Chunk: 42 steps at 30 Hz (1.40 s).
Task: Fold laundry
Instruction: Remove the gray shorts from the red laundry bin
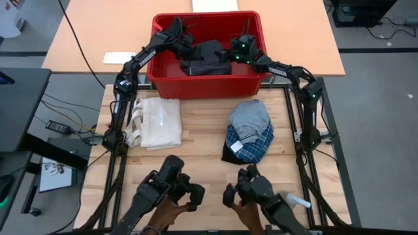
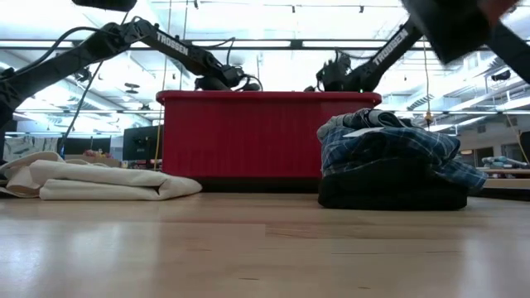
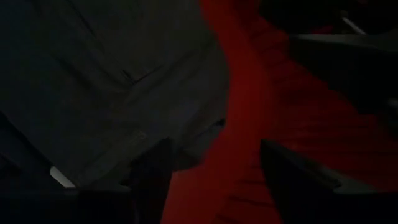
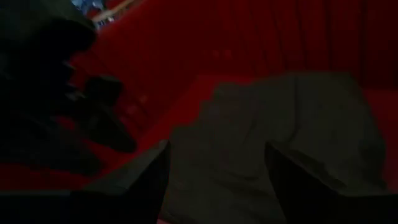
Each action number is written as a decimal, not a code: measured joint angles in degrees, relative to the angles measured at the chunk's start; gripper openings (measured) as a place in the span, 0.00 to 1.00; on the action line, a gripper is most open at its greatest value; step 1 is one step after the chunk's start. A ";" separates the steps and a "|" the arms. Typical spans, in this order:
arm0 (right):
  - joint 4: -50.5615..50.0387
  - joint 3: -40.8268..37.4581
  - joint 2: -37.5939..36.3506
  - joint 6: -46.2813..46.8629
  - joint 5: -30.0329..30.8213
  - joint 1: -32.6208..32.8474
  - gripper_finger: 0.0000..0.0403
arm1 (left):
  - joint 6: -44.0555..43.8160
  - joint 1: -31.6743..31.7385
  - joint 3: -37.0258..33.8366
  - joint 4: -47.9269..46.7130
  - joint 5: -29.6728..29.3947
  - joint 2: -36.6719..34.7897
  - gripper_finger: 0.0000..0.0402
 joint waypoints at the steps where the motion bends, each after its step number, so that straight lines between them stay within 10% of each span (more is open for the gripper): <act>1: -0.11 0.00 0.73 0.02 -0.59 -0.21 0.66 | 0.36 0.00 0.00 0.02 -0.01 0.24 0.63; 25: -14.50 -0.02 2.99 1.40 10.39 -4.23 0.98 | 1.73 3.75 -8.50 1.68 1.18 0.45 0.67; 42: -10.28 -0.09 6.39 5.16 -5.60 -2.49 0.94 | -3.10 1.33 -17.97 9.79 0.26 0.49 0.67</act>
